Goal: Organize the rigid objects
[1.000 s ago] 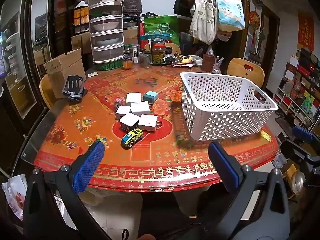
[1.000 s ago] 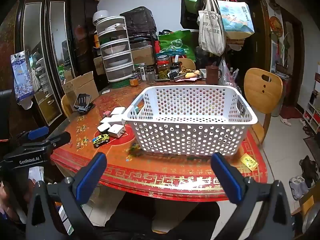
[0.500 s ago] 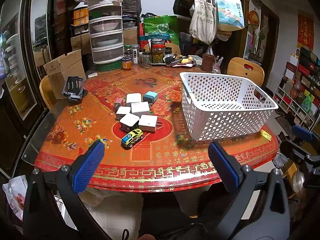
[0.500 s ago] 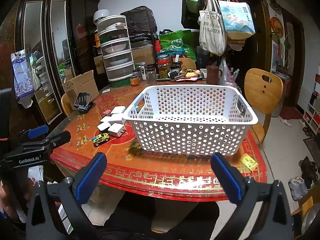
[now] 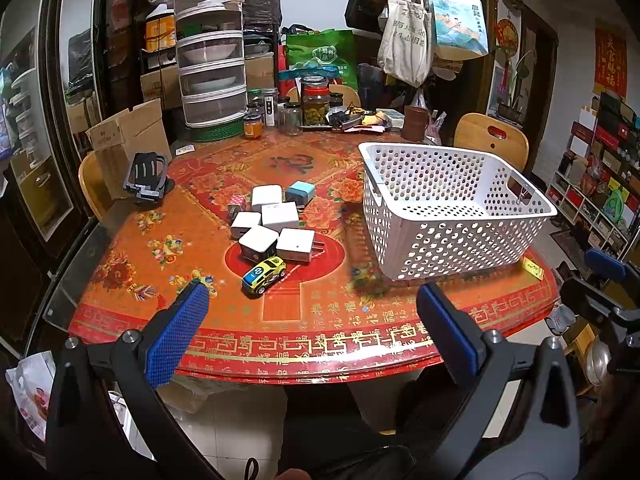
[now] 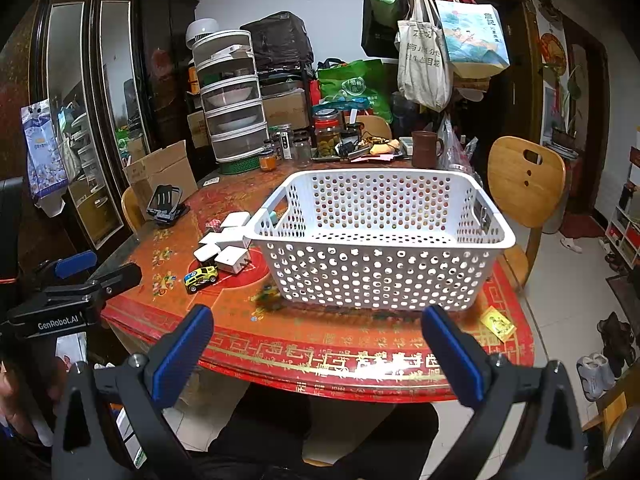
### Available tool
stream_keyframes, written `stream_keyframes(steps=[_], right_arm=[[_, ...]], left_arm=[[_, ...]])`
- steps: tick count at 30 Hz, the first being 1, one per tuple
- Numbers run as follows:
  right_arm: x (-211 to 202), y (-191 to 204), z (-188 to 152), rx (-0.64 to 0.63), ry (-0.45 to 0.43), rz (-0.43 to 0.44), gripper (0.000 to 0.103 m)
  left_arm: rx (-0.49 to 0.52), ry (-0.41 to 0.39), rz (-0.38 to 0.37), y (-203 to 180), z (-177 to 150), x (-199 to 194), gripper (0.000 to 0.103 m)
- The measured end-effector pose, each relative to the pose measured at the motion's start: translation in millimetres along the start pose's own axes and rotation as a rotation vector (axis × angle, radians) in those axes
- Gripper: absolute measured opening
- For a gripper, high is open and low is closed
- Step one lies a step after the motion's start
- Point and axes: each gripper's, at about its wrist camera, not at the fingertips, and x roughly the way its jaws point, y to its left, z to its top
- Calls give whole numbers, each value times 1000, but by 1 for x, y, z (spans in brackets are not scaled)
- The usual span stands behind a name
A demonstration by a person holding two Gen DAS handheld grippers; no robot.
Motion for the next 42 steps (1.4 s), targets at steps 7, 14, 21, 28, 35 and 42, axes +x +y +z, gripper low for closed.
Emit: stream_keyframes(steps=[7,14,21,28,35,42], right_arm=[[0,1,0,0,0,1,103],[1,-1,0,-1,1,-2,103],[5,-4,-3,-3,5,-1,103],[6,-4,-5,-4,6,-3,103],[8,-8,-3,6,12,-15,103],[23,-39,6,47,37,-87,103]], left_arm=[[-1,2,0,-1,0,1,102],[0,2,0,0,0,1,102],[1,3,0,0,0,2,102],[-1,4,2,1,0,4,102],[0,-22,15,2,0,7,102],[-3,-14,74,6,5,28,102]])
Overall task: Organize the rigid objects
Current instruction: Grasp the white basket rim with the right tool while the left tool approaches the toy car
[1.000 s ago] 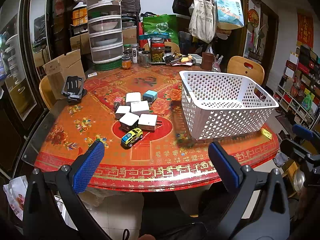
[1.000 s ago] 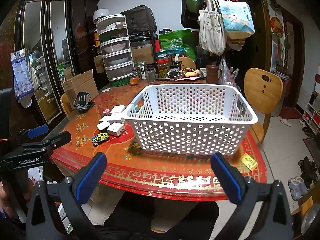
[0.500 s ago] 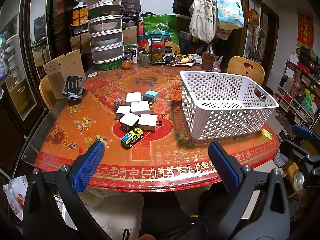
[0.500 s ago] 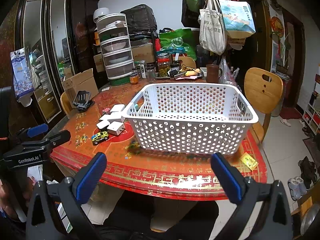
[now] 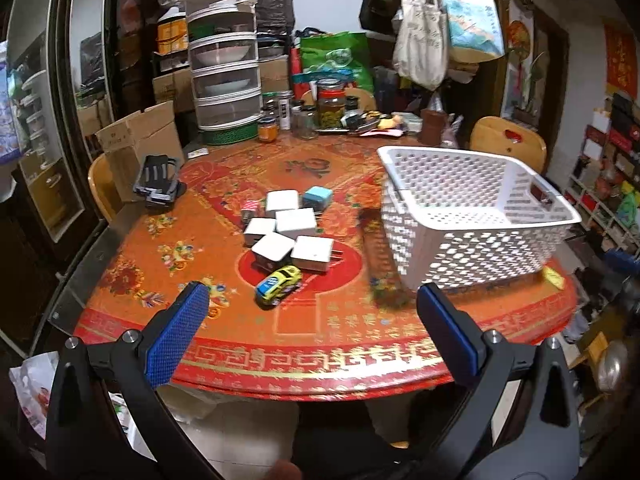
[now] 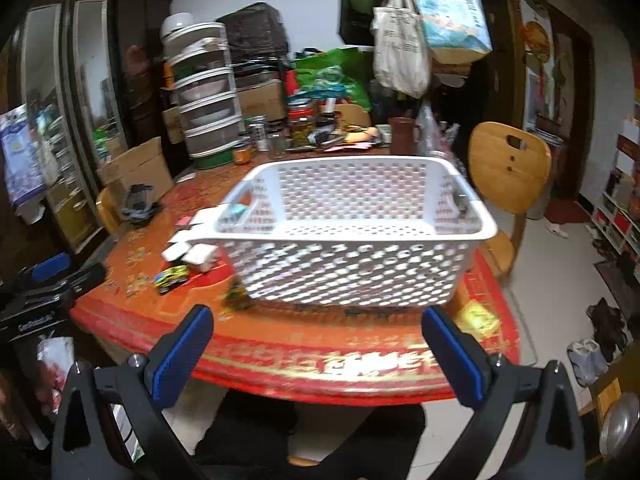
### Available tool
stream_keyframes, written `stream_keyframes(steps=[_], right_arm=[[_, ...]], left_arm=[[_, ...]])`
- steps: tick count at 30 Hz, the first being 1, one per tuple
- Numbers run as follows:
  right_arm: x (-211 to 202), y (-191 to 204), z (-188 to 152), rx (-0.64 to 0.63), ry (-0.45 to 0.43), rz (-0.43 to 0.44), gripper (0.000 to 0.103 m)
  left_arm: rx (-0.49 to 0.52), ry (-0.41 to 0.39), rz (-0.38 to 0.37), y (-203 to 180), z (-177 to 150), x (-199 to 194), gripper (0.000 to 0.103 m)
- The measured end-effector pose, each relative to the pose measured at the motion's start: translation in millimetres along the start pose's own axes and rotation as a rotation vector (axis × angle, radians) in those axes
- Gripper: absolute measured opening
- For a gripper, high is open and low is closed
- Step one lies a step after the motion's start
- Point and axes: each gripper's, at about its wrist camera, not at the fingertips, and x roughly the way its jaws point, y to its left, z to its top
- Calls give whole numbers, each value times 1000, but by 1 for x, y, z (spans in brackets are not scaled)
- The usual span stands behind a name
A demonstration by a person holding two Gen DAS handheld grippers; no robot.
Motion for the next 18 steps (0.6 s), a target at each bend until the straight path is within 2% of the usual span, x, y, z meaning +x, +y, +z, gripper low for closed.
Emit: stream_keyframes(steps=[5,7,9,10,12,15,18], right_arm=[[25,-56,43,1,-1,-154,103],[45,-86,69,15,26,-198,103],[73,-116,91,56,90,-216,103],[85,-127,97,66,122,-216,103],[111,-143,106,64,181,-223,103],[152,-164,105,88,320,-183,89],[170,-173,97,102,382,-144,79]], left_arm=[[-15,-40,65,18,13,21,102],[-61,-53,27,32,18,31,102],[-91,-57,61,44,22,43,102],[-86,-40,88,47,23,51,102],[-74,15,85,50,22,69,102],[-112,99,19,59,18,98,102],[-156,134,-25,67,15,117,102]])
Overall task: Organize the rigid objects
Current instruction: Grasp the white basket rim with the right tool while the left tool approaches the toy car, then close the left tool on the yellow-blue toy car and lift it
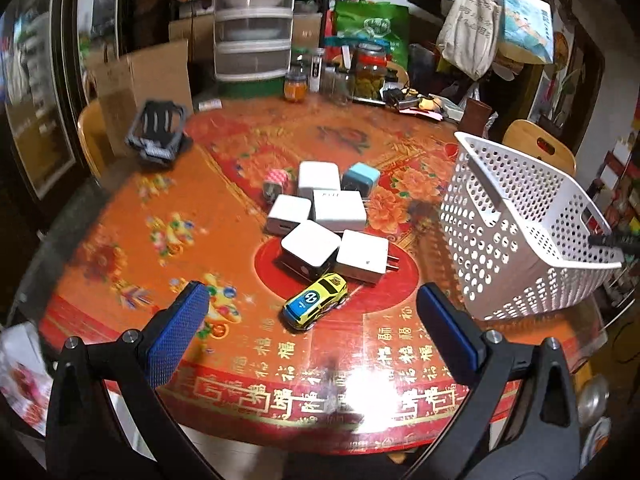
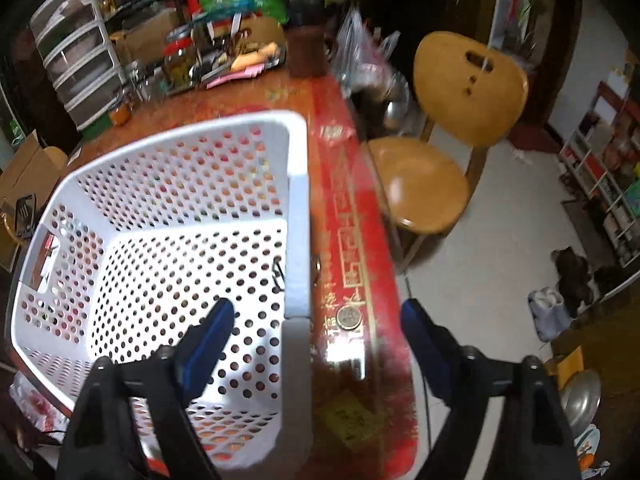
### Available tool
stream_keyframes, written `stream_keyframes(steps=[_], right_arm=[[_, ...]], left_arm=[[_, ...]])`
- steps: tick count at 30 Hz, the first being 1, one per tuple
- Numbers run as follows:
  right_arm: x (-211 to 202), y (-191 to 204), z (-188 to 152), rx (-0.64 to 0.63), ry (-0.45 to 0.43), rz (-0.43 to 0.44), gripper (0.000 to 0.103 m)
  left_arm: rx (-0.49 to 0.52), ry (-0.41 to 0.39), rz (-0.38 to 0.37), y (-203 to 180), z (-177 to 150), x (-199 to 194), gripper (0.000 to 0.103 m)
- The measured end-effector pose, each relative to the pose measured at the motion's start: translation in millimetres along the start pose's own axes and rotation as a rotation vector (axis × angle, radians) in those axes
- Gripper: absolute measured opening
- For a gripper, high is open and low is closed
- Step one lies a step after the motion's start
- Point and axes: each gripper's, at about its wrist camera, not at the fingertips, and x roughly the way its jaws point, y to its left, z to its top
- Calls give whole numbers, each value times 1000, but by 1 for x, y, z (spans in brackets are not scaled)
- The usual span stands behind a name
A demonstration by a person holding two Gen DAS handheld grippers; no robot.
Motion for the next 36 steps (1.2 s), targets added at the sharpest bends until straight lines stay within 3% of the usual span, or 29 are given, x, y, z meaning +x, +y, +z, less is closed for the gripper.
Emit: stream_keyframes(steps=[5,10,13,22,30,34,36], right_arm=[[20,3,-4,-1,66,15,70],[26,2,-8,32,80,20,44],[25,4,-8,32,77,4,36],[22,15,-8,7,66,-99,32],[22,19,-9,-5,71,-123,30],[22,20,-9,-8,75,-123,30],[22,20,-9,-9,75,-122,30]], left_arm=[[-11,14,15,6,-5,21,102],[19,56,48,7,-13,44,102],[44,77,55,6,-19,51,102],[125,131,94,1,-31,69,102],[143,168,67,3,-33,94,102],[158,187,57,0,-30,108,87],[167,181,45,-4,-28,111,86]])
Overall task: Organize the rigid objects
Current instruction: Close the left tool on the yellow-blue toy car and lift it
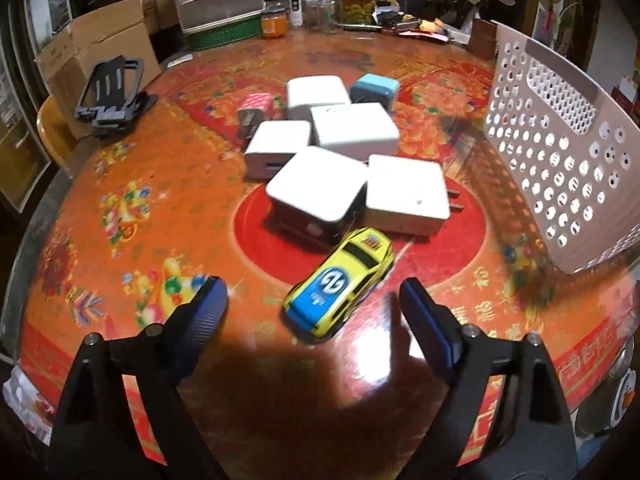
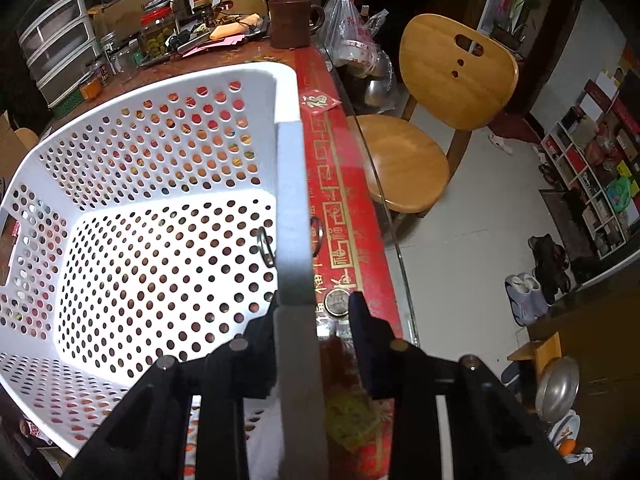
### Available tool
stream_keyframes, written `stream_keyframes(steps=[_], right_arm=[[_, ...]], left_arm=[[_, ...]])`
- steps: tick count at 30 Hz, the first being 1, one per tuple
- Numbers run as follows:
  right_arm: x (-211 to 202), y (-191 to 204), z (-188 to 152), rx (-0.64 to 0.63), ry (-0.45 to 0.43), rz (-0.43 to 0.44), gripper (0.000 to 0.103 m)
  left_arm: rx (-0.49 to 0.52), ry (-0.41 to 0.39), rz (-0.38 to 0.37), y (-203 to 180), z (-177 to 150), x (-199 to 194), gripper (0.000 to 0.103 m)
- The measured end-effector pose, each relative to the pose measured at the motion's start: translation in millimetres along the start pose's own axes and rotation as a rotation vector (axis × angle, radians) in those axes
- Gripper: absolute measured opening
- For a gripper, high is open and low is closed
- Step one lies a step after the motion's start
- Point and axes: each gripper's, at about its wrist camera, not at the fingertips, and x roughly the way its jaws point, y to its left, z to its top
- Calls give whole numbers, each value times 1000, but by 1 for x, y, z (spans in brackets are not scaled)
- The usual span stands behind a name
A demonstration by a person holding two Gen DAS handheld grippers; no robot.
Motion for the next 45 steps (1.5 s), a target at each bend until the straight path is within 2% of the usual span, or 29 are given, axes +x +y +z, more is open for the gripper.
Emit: stream_keyframes(steps=[2,3,6,9,10,12,15,23,30,37,45], right_arm=[[0,0,0,-1,3,2,30],[0,-1,1,-1,3,4,30],[3,-2,4,9,5,13,30],[3,-3,4,9,5,13,30],[3,-4,4,8,4,12,30],[3,-3,5,9,6,13,30],[3,-3,7,9,5,14,30],[5,-2,6,6,3,16,29],[6,-2,4,5,2,22,29],[7,-3,5,7,1,28,29],[8,-2,4,6,2,32,29]], left_arm=[[7,-3,-7,-2,2,0,82],[7,-4,-12,-3,2,0,76],[0,-14,-40,-4,0,-4,44],[-8,-7,-46,-3,-1,-6,43],[-9,-8,-48,-2,-2,-8,35],[-2,-11,-49,-1,-3,-12,30],[9,-31,-26,-1,-4,-20,28],[20,-43,-28,-4,-5,-31,28],[48,-115,-8,-10,4,-63,28],[127,-168,57,-24,27,-87,28],[197,-226,129,-34,70,-104,28]])
